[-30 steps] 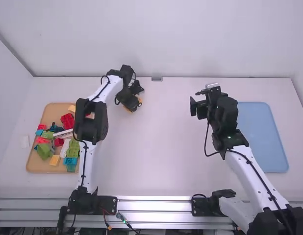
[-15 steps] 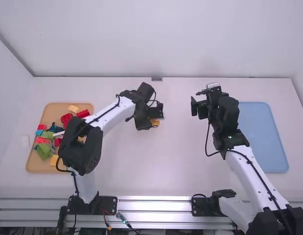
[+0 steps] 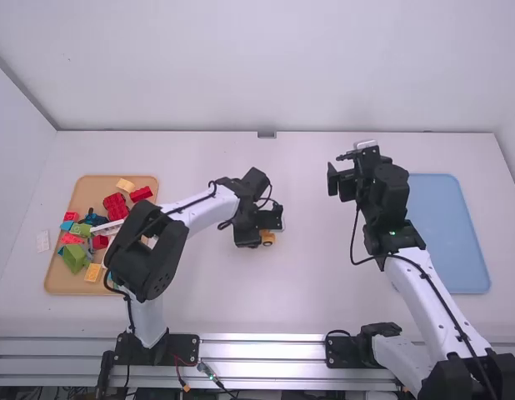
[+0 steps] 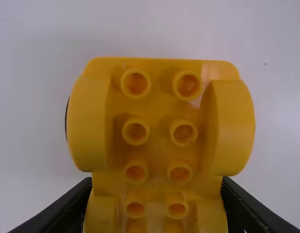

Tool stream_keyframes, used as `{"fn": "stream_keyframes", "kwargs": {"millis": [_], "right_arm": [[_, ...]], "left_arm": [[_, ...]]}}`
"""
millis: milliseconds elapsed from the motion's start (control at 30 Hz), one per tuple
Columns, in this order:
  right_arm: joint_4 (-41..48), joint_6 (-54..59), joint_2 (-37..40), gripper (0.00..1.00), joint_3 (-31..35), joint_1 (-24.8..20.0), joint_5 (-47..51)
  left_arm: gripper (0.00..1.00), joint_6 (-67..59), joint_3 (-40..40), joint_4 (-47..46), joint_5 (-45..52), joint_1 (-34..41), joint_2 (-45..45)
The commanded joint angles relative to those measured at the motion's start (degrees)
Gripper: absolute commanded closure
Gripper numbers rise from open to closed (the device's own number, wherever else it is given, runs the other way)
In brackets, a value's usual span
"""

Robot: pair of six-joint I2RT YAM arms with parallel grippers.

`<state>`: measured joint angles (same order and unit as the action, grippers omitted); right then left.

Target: Assemble lego blocks to make yellow taxi

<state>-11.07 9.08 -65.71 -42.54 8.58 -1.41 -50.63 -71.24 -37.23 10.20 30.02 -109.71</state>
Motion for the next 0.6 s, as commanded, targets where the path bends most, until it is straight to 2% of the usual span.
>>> {"fn": "stream_keyframes", "kwargs": {"millis": [0, 100, 333, 567], "right_arm": [[-0.6, -0.2, -0.5, 0.01, -2.5, 0.0, -0.2], [-0.8, -0.2, -0.5, 0.01, -2.5, 0.0, -0.2], [-1.6, 0.0, -0.5, 0.0, -2.5, 0.0, -0.2], [-1.5, 0.0, -0.5, 0.01, -2.5, 0.0, -0.2]], "left_arm": [[0.48, 0.3, 1.0, 0.3, 4.7, 0.0, -0.5], [0.48, 1.5, 1.3, 0.0, 6.1, 0.9, -0.5], [0.5, 5.4, 3.1, 3.4, -0.9, 4.8, -0.5], [0.47, 6.3, 7.0, 7.8, -2.3, 4.9, -0.5]]}}
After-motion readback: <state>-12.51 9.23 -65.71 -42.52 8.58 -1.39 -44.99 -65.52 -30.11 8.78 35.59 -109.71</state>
